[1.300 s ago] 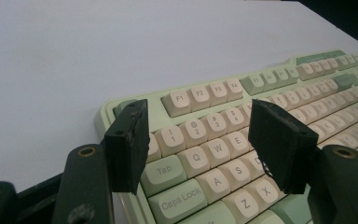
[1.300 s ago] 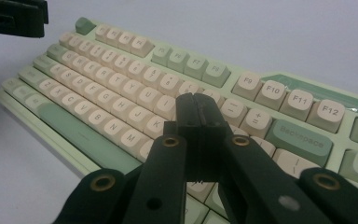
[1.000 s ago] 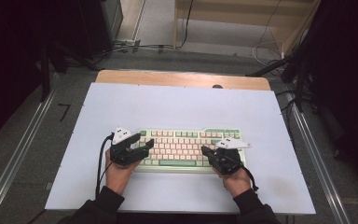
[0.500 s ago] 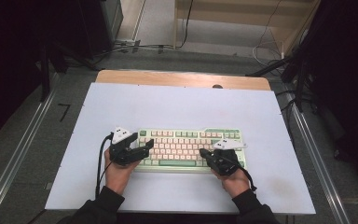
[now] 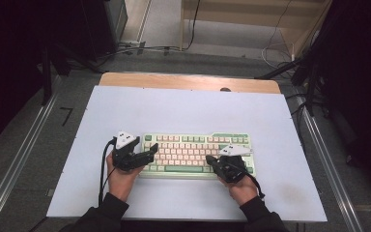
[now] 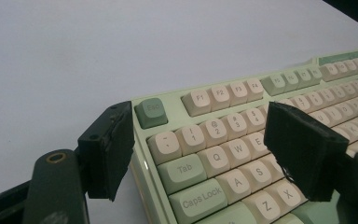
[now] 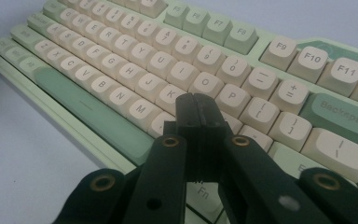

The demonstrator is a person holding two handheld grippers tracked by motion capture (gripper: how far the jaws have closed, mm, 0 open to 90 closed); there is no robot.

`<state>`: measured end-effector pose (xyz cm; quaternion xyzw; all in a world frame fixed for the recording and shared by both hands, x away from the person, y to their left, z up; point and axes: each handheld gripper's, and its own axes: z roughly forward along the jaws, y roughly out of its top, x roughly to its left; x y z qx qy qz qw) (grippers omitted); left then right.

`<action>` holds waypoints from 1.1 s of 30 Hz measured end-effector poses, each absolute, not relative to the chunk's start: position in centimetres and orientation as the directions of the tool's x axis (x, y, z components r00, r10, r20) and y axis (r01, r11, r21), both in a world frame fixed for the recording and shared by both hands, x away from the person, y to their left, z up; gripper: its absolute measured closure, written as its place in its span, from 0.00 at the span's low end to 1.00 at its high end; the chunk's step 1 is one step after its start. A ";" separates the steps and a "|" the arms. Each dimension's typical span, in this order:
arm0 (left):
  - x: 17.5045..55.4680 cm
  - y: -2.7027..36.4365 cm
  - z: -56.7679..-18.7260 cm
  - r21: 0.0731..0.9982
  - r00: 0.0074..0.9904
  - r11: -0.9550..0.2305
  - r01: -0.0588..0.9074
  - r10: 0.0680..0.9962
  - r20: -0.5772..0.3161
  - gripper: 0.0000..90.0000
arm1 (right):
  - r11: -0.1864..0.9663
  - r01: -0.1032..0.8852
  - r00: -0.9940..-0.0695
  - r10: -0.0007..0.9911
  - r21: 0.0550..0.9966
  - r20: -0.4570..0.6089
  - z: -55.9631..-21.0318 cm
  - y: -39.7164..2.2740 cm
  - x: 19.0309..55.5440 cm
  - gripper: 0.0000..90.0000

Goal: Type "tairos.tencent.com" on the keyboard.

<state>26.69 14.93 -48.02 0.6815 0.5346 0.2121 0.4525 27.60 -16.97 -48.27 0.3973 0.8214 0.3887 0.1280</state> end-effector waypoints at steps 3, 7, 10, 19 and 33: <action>26.7 14.9 -48.0 0.843 0.337 -0.020 0.538 0.922 -0.193 0.28 | 0.388 0.556 -0.652 0.752 0.735 0.097 -48.3 -16.9 27.6 0.97; 26.7 14.9 -48.0 0.843 0.336 -0.021 0.537 0.922 -0.191 0.28 | 0.395 0.556 -0.656 0.749 0.731 0.094 -48.5 -16.8 27.6 0.97; 26.7 14.9 -48.0 0.844 0.336 -0.021 0.537 0.923 -0.190 0.28 | 0.396 0.556 -0.656 0.749 0.731 0.094 -48.5 -16.8 27.6 0.97; 26.7 14.9 -48.0 0.844 0.337 -0.020 0.537 0.922 -0.193 0.28 | 0.400 0.562 -0.655 0.750 0.724 0.094 -48.6 -16.8 27.7 0.97; 26.7 14.9 -48.0 0.844 0.338 -0.020 0.537 0.921 -0.193 0.29 | 0.400 0.561 -0.654 0.751 0.725 0.092 -48.7 -16.8 27.7 0.97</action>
